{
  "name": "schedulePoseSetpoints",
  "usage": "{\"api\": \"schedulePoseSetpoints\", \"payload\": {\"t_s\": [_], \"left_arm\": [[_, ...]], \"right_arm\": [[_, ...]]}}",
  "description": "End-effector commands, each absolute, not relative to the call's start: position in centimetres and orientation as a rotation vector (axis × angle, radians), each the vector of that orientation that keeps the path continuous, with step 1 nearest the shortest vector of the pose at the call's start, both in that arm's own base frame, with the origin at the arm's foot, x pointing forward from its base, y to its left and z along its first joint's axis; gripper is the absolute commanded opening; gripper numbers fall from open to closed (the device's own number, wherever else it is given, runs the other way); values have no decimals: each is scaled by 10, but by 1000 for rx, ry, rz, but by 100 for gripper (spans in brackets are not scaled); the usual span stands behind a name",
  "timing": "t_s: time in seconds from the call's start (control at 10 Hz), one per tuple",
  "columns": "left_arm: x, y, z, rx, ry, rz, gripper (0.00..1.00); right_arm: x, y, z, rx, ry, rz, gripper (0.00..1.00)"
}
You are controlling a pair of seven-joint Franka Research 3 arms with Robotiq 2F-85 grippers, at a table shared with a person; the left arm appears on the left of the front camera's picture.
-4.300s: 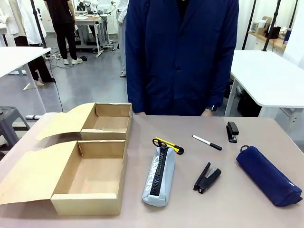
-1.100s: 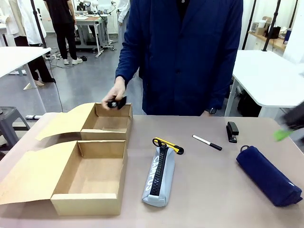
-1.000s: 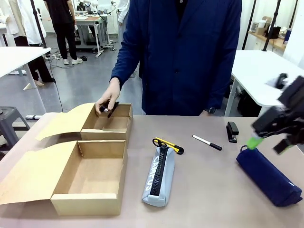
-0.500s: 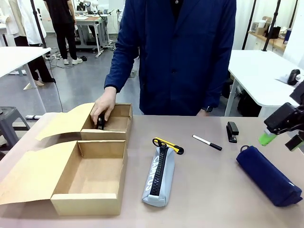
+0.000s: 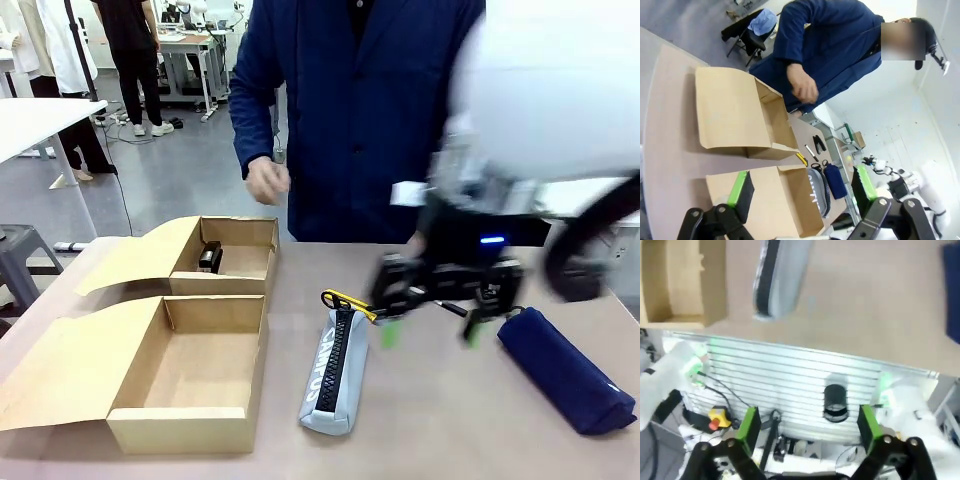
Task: Place items inside the box.
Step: Pick up a Pencil pouch or Stapler and place it inside the Mailer Box closest to the robot.
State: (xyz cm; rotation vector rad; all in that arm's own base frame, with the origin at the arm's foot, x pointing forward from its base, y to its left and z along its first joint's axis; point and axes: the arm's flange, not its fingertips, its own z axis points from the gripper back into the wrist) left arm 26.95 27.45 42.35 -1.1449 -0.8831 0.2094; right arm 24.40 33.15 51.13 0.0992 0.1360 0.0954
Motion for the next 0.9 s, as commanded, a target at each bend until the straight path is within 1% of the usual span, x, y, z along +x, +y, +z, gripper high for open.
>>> {"api": "schedulePoseSetpoints", "payload": {"t_s": [0.0,0.1,0.2,0.3,0.4,0.5,0.6,0.7,0.8], "left_arm": [[270,275,425,-1154,-919,194,100],[270,275,425,-1154,-919,194,100],[270,275,425,-1154,-919,194,100],[270,275,425,-1154,-919,194,100],[270,275,425,-1154,-919,194,100],[270,275,425,-1154,-919,194,100],[270,275,425,-1154,-919,194,100],[270,275,425,-1154,-919,194,100],[270,275,425,-1154,-919,194,100]], "right_arm": [[308,393,499,17,176,-39,100],[321,430,472,-39,91,-130,100],[327,442,452,-40,70,-155,100],[339,430,451,-94,-23,-196,100],[306,420,462,32,117,-80,100],[306,420,462,32,117,-80,100],[331,421,439,-12,64,-129,100],[333,412,442,-62,-43,-152,100],[342,407,433,-55,-68,-134,100]]}}
